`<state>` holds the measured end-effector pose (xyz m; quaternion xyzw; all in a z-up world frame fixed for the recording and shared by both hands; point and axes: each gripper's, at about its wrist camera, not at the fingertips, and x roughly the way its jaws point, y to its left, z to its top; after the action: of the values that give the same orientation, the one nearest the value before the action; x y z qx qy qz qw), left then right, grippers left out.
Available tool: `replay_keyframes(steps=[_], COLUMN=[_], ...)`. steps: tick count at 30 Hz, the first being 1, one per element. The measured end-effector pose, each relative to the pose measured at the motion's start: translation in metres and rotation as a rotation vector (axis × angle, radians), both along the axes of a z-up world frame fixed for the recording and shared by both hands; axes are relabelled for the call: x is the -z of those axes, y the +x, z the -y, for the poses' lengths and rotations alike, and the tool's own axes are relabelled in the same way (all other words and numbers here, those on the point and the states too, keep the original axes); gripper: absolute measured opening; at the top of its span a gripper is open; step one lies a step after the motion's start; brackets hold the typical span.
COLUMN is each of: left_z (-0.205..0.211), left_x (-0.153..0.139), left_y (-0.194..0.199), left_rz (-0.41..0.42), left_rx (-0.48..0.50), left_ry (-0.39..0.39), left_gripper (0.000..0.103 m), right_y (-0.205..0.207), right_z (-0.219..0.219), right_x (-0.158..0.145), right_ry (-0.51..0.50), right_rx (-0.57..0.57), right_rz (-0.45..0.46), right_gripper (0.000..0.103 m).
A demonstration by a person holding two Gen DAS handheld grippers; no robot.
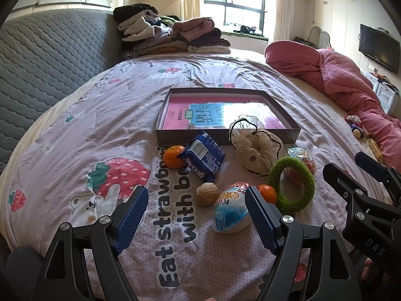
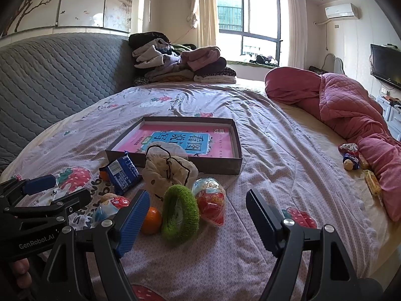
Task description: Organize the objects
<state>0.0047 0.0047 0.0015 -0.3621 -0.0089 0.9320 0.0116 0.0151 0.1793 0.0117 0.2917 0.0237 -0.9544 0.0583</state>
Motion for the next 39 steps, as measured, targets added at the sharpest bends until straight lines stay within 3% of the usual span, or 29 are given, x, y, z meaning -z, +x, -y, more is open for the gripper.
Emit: replay_keyframes(steps=[20, 39], left_z=[-0.007, -0.025], left_x=[0.014, 0.036], left_y=[0.008, 0.000], left_rz=[0.064, 0.055], left_rx=[0.067, 0.113], left_ry=[0.021, -0.069], left_gripper=[0.080, 0.080], right_y=[0.006, 0.001], right_z=[-0.014, -0.022], right_x=[0.003, 0.027], right_ry=[0.006, -0.043], right_rx=[-0.001, -0.037], right_rz=[0.027, 0.113], right_gripper=[0.078, 0.078])
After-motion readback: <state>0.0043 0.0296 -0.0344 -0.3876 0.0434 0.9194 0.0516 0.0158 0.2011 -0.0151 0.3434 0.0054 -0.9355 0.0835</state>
